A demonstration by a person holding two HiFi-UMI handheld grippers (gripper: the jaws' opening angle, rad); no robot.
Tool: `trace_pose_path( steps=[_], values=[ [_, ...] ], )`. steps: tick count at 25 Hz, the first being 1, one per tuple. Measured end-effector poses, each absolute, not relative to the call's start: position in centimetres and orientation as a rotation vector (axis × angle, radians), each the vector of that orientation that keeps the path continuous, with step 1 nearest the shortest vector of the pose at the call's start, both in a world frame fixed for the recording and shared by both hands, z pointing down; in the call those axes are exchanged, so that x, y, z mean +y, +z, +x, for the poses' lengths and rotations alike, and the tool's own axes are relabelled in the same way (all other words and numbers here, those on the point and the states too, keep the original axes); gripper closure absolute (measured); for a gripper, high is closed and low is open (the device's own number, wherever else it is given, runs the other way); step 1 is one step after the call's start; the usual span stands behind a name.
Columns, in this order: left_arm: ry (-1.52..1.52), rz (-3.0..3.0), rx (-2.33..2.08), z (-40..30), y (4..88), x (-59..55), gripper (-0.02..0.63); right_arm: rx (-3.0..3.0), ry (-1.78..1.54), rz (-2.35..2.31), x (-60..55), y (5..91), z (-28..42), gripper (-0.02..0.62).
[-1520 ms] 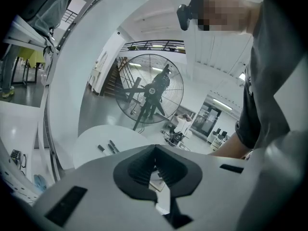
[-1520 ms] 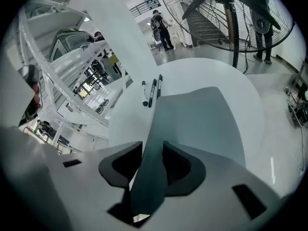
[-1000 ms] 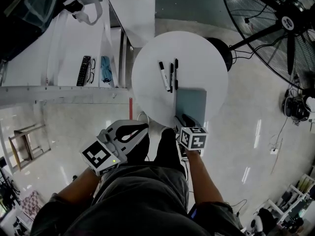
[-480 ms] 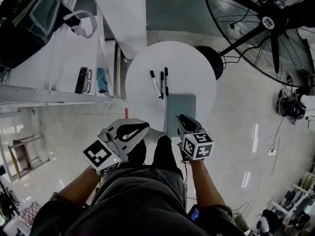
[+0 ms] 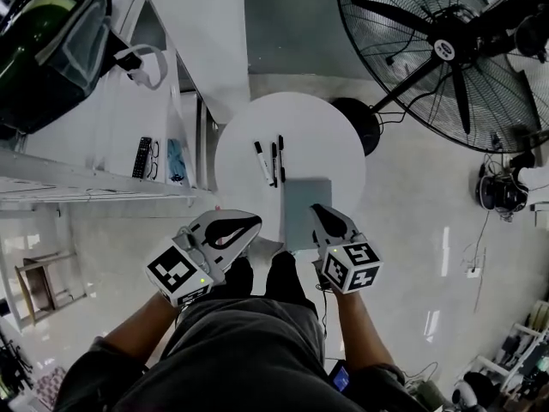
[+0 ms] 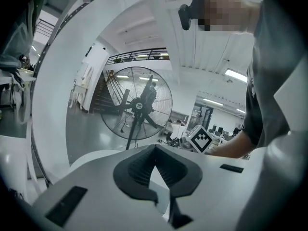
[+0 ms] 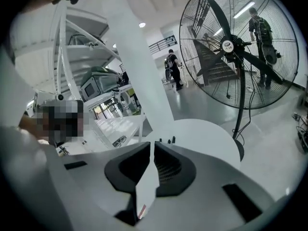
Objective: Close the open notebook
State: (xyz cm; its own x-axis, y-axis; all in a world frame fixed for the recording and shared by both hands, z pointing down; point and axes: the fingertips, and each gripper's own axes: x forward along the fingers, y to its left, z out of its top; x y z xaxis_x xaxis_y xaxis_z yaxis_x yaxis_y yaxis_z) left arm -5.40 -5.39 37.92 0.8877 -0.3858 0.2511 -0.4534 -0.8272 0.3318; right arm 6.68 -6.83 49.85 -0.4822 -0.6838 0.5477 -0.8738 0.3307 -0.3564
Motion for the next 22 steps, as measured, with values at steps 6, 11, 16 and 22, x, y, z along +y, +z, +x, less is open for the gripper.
trace_pose_path(
  steps=[6,11,16,22],
  values=[
    [0.228,2.707,-0.625,-5.1,36.6,-5.9,0.591,-2.334,0.844,1.404,-7.3,47.5,6.9,0.563],
    [0.204,2.721,-0.635,-5.0,35.7,-6.3,0.591,-2.369,0.797,1.427,-7.7,45.3,7.2,0.566],
    [0.193,2.745,-0.638,-5.0,34.7,-6.5,0.591,-2.404,0.759,1.446,-8.0,43.2,7.1,0.568],
    [0.156,2.774,-0.655,-4.7,33.0,-7.2,0.591,-2.444,0.711,1.474,-8.3,40.6,7.4,0.571]
  ],
)
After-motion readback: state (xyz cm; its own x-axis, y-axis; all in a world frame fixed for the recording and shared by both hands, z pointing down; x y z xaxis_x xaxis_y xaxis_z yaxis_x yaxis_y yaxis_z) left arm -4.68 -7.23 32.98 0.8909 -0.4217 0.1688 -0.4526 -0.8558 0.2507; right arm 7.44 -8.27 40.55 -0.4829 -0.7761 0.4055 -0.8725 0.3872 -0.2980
